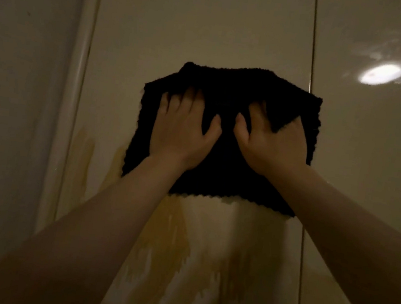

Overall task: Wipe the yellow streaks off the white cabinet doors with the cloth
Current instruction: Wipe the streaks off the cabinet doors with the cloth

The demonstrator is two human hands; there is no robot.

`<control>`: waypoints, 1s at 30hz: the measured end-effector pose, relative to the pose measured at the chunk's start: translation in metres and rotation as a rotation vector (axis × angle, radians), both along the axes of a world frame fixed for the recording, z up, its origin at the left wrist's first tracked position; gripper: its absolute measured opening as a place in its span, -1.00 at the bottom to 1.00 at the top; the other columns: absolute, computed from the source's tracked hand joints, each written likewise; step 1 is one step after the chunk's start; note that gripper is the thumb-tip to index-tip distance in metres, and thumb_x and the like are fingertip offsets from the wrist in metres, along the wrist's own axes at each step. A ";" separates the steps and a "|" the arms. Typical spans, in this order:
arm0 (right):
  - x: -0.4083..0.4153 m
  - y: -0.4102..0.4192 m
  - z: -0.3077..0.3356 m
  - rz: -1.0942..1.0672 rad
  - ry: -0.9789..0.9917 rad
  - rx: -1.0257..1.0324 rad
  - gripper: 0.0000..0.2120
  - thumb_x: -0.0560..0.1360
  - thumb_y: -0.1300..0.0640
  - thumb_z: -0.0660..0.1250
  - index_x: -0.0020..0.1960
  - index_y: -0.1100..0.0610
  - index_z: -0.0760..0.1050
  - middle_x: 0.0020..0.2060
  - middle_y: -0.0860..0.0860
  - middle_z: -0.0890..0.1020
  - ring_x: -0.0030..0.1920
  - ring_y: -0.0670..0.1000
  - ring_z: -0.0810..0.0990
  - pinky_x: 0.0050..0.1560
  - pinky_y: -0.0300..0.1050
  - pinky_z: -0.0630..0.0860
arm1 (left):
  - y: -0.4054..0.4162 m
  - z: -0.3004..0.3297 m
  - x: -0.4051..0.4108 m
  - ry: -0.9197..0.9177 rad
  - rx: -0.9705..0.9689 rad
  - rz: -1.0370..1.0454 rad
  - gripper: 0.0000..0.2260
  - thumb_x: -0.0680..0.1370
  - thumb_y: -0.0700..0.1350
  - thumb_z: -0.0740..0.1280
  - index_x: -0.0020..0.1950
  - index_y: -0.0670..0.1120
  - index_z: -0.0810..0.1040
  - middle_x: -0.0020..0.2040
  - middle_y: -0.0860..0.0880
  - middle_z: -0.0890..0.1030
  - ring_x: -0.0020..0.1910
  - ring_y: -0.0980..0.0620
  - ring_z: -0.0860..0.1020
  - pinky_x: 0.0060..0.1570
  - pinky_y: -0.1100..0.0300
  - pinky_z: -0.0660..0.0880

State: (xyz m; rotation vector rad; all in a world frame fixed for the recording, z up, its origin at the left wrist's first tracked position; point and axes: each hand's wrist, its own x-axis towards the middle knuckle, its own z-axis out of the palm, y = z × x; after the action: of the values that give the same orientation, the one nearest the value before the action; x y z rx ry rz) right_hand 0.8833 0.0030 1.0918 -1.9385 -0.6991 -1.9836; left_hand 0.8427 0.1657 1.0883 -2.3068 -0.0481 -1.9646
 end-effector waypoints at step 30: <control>-0.024 0.092 0.009 -0.026 0.000 -0.142 -0.51 0.59 -0.13 0.04 0.33 0.16 0.42 0.24 0.17 0.55 0.26 0.21 0.47 0.29 0.02 0.32 | 0.099 -0.001 -0.027 -0.013 -0.068 0.041 -0.45 0.62 0.14 -0.03 0.45 -0.19 0.31 0.38 -0.20 0.41 0.31 -0.21 0.36 0.46 -0.12 0.11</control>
State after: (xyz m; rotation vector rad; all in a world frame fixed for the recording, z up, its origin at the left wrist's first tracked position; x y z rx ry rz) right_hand 0.8597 0.0953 1.1010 -2.0370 -0.8394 -1.9989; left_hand 0.8162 0.2646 1.0874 -2.3145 -0.1643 -1.9879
